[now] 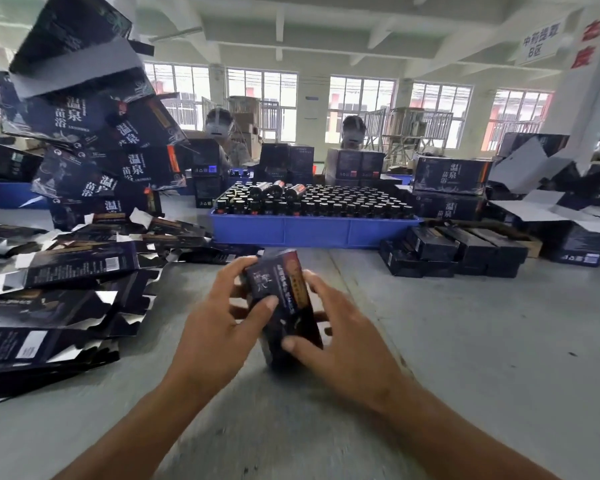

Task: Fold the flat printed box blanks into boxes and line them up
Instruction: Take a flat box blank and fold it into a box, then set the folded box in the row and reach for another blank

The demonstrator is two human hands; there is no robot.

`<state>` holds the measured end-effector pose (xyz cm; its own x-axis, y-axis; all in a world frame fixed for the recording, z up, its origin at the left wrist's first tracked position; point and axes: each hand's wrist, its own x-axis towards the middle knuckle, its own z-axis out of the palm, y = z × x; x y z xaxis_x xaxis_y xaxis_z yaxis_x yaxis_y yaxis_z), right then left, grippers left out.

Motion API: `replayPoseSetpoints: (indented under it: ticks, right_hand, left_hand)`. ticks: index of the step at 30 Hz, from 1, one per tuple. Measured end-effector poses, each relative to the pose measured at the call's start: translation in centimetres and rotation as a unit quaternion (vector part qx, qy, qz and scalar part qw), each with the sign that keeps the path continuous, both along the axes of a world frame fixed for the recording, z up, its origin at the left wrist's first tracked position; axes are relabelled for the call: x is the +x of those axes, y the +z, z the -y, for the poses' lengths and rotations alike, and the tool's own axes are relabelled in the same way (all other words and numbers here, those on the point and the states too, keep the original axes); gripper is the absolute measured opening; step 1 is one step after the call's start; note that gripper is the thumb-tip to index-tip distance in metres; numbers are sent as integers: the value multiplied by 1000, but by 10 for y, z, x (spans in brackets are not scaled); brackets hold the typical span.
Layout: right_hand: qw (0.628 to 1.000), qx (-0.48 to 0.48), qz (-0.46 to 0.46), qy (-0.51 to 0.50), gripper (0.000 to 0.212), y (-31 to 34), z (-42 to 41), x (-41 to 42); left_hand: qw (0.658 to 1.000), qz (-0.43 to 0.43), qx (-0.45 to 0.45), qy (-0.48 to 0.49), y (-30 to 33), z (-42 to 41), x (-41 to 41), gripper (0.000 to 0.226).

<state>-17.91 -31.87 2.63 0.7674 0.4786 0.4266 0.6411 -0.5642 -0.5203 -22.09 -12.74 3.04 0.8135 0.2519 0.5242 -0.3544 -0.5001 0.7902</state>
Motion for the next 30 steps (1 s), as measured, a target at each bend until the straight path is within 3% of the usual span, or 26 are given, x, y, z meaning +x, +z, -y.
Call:
replayPoseSetpoints:
  ticks: [4, 7, 9, 11, 13, 17, 24, 30]
  right_hand:
    - [992, -100, 72, 11, 77, -13, -9, -7]
    - [991, -103, 85, -14, 62, -19, -12, -6]
    - [993, -87, 61, -44, 57, -20, -9, 2]
    - [991, -81, 45, -93, 54, -17, -2, 19]
    - [983, -87, 44, -154, 52, -9, 9, 44]
    - [953, -121, 69, -269, 46, 15, 35, 109]
    - [907, -148, 57, -391, 48, 41, 77, 205]
    - [882, -202, 59, -423, 42, 34, 79, 250]
  left_hand:
    - [981, -53, -183, 25, -5, -5, 9, 45]
    - [972, -81, -219, 0, -9, -2, 11, 47]
    - [981, -93, -172, 9, -13, 0, 12, 54]
    - [991, -110, -64, 45, -19, 0, 12, 54]
    - [989, -126, 36, 63, -23, 2, 12, 45]
    - [977, -146, 145, 56, -26, 2, 18, 24]
    - [974, -141, 170, 59, -30, 3, 27, 22]
    - [970, -131, 187, 78, -29, 1, 27, 17]
